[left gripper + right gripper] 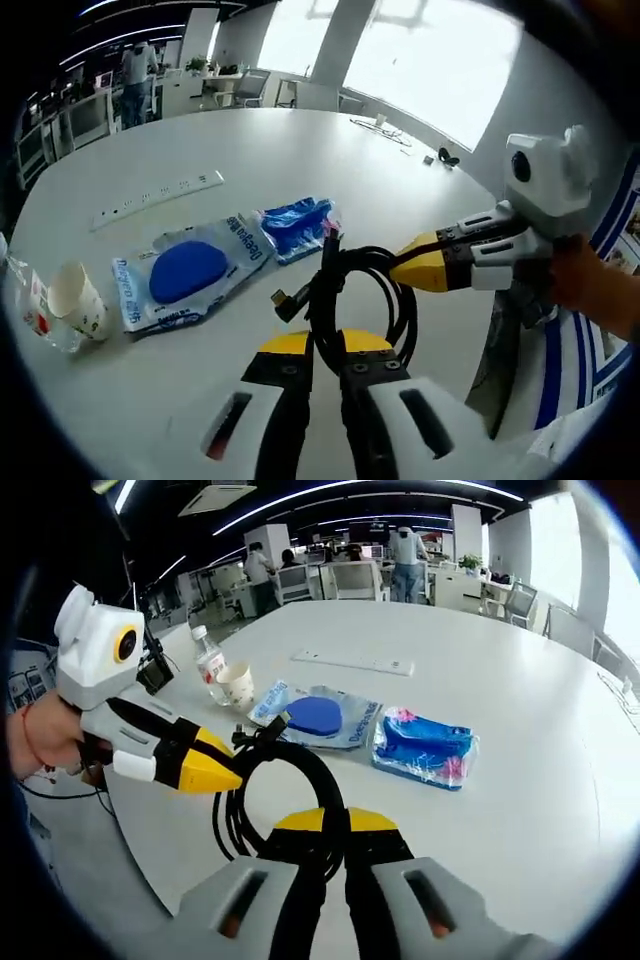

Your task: Arrange the tabletop items into an orderly group along one side of the table until the central work area is clear of visible clutter.

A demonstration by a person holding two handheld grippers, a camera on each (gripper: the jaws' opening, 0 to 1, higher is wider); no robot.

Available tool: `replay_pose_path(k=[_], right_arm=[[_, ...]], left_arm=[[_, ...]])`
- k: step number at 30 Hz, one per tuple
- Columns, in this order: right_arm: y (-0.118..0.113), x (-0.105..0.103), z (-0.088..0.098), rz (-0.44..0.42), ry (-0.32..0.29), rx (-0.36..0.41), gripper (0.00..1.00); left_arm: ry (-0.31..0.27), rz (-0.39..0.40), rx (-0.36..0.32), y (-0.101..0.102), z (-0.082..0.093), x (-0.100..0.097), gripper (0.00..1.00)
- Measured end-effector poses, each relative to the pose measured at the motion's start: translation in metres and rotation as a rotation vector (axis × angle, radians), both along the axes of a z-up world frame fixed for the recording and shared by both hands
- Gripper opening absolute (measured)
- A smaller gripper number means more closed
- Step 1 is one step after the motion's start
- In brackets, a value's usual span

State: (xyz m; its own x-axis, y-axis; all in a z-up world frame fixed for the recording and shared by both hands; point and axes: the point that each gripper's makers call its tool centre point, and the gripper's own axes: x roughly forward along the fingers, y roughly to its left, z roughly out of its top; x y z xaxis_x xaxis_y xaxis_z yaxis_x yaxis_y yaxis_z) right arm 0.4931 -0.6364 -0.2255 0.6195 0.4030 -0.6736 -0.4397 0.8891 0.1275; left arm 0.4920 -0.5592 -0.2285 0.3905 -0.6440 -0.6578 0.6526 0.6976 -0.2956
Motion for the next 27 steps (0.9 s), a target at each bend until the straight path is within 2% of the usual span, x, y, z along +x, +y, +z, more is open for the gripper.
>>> replay_pose_path(k=[8,27], right_arm=[[-0.006,0.011,-0.014,-0.012,0.027,-0.002,0.02],[-0.012,0.04,-0.071,-0.02,0.13,0.012,0.02]], left_arm=[[0.033,-0.009,0.007,-0.007,-0.015,0.012,0.06],[0.161,0.0,0.025,-0.013,-0.071,0.039,0.06]])
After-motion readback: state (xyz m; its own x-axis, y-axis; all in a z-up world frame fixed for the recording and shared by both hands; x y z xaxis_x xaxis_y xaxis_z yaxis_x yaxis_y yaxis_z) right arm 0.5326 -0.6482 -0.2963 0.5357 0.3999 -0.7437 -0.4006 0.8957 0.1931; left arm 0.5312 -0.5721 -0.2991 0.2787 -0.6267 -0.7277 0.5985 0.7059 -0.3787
